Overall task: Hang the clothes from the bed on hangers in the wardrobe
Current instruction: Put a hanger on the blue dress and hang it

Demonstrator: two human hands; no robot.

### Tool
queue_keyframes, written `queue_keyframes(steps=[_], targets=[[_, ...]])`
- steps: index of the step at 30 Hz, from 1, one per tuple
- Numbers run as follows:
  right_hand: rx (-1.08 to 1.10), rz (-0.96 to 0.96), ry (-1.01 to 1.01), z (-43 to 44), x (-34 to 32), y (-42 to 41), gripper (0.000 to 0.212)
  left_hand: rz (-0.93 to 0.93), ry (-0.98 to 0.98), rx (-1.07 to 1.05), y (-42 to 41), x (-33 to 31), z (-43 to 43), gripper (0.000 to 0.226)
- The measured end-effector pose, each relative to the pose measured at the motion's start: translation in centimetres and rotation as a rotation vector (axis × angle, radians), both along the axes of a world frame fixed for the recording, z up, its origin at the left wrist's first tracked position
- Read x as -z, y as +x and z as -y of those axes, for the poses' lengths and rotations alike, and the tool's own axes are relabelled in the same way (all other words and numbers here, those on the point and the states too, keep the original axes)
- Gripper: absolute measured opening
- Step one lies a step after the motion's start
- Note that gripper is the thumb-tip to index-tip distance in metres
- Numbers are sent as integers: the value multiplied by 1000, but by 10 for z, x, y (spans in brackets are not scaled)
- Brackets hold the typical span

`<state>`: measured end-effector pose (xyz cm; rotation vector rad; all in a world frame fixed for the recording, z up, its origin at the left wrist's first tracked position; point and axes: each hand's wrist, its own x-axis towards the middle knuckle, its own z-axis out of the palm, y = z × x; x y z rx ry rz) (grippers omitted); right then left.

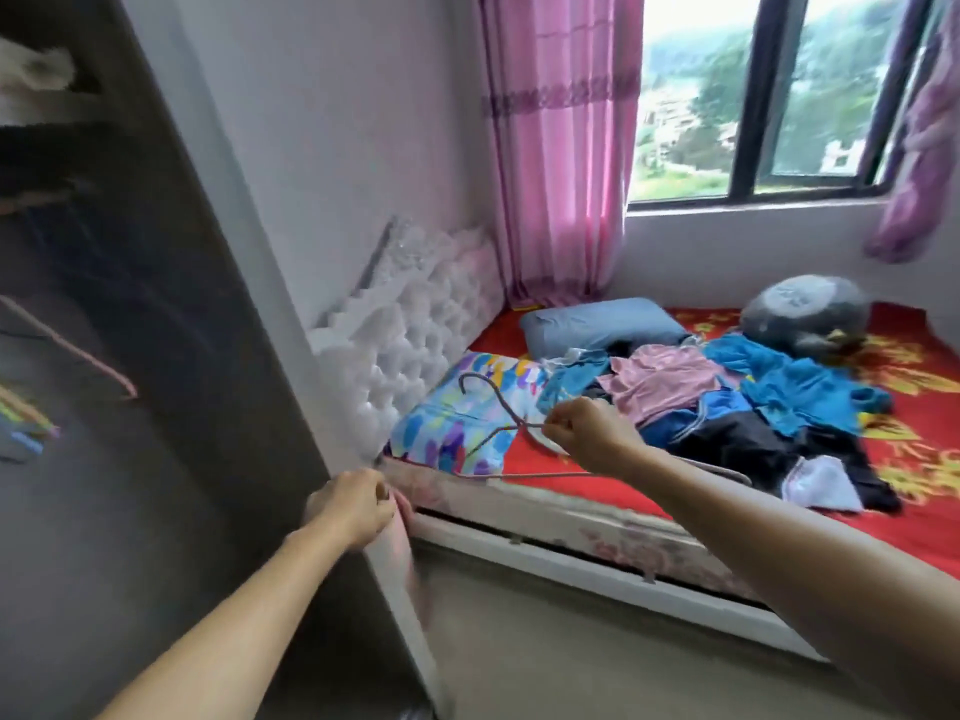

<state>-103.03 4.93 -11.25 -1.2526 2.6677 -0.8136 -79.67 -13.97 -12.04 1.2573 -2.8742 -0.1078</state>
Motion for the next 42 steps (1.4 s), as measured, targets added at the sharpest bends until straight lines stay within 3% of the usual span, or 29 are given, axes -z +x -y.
queue_keyframes(steps=[7, 14, 19, 25, 30, 35, 42], targets=[[270, 79, 75, -143, 37, -169, 23, 10, 138, 245, -218, 50, -94, 20], [518, 195, 88, -237, 71, -290, 26, 71, 205, 430, -370, 83, -153, 24], [708, 274, 93, -269, 113, -370, 37, 82, 239, 492, -471, 103, -148, 18], [906, 310, 178, -288, 129, -488, 34, 131, 303, 578, -612, 136, -132, 11], [1095, 365, 125, -299, 133, -568, 36, 200, 341, 685, -736, 150, -128, 9], [1272, 397, 39, -325, 158, -624, 18, 272, 344, 807, -830, 175, -160, 10], [1390, 399, 50, -369, 229, -745, 16, 405, 367, 876, -923, 245, -202, 10]])
